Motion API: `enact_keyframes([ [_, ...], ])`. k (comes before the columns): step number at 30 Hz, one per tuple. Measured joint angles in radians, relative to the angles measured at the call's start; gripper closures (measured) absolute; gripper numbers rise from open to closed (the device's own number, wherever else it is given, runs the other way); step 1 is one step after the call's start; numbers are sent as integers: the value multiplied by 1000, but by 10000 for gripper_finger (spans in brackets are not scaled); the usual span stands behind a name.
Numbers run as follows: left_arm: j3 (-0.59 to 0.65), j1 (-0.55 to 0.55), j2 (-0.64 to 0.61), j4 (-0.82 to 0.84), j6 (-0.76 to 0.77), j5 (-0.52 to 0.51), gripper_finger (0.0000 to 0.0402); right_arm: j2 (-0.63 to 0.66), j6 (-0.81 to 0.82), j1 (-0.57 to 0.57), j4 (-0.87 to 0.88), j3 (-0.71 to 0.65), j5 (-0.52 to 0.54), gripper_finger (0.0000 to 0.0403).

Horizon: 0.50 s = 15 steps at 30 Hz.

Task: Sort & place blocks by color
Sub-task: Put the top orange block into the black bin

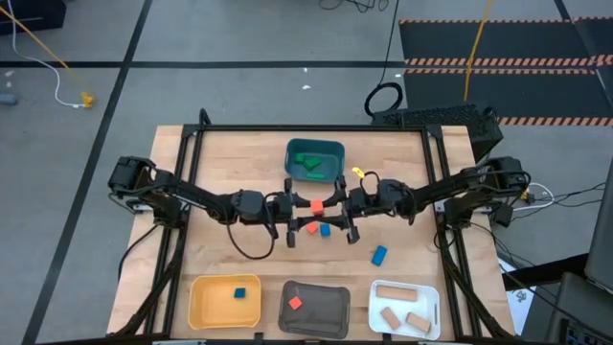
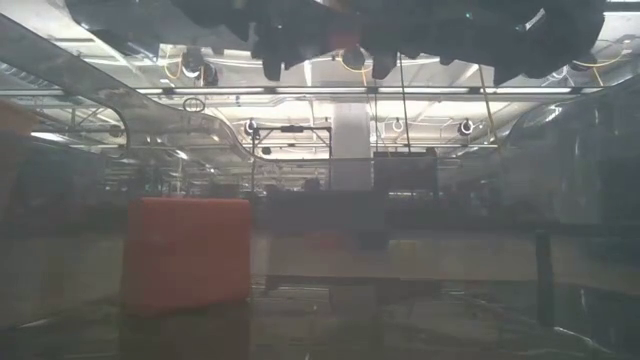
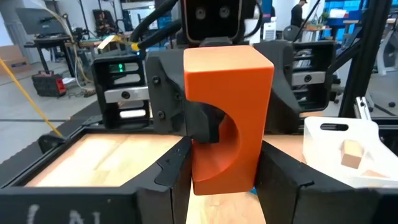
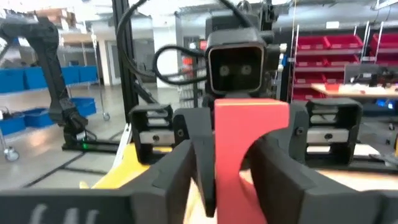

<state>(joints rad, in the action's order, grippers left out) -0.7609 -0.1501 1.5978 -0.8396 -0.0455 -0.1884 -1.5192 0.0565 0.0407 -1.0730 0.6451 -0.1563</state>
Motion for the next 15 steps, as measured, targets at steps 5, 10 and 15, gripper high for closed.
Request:
enact_keyframes([
  [5, 0, 1, 0, 7, 22, -8, 260, 110, -31, -18, 211, 0, -2, 210],
  [10, -1, -1, 0, -1, 27, -3, 259, 279, -43, -48, 523, -1, 5, 192],
  [15, -2, -6, 0, 1, 88, 32, 259, 412, 40, -63, 752, -2, 19, 194],
])
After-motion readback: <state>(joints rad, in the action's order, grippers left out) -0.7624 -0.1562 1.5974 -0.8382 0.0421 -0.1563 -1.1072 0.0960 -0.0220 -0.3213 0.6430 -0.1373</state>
